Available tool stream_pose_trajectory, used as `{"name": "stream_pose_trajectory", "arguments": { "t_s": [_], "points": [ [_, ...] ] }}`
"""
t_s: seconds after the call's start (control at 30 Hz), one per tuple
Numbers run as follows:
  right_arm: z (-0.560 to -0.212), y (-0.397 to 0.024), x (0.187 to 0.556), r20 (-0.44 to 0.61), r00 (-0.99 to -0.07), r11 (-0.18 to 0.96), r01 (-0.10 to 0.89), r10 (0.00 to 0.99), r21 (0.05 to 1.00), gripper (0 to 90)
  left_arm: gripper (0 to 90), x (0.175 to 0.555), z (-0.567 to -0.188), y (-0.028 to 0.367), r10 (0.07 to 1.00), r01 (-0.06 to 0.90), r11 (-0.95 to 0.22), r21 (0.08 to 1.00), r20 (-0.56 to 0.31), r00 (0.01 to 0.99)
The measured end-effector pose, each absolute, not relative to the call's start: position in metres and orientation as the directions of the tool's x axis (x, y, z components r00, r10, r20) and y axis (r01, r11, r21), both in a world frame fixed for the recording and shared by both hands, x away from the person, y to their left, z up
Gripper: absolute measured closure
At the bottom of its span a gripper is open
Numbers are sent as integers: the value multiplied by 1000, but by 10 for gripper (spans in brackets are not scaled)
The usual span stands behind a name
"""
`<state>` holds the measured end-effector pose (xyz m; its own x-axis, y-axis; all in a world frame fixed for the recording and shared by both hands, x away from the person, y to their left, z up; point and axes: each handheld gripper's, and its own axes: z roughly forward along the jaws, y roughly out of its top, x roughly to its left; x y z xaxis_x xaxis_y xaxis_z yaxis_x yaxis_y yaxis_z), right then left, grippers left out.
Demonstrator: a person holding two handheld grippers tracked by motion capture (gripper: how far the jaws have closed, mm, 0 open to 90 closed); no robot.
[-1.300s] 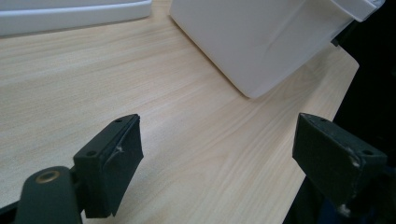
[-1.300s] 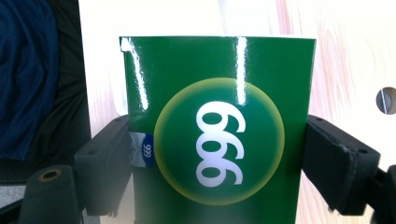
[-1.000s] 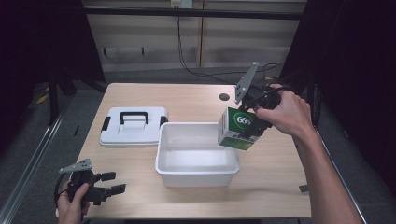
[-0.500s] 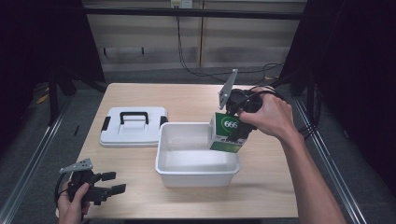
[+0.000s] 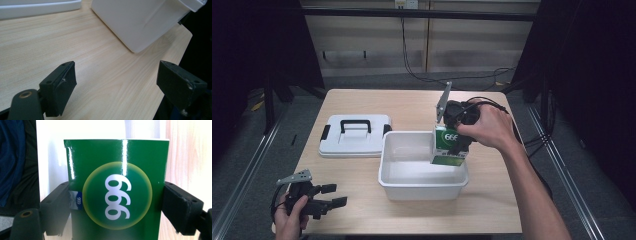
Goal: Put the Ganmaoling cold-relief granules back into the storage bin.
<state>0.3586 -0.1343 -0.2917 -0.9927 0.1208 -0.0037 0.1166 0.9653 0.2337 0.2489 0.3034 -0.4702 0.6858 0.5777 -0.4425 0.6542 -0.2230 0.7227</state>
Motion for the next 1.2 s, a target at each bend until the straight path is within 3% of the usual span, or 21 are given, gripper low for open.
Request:
{"name": "stream_pose_trajectory", "arguments": {
  "t_s": [1.2],
  "points": [
    [-349, -110, 366, 24, -996, 993, 82, 81, 86, 161, 160, 248, -470, 302, 578, 650, -236, 722, -433, 691]
  ]
}}
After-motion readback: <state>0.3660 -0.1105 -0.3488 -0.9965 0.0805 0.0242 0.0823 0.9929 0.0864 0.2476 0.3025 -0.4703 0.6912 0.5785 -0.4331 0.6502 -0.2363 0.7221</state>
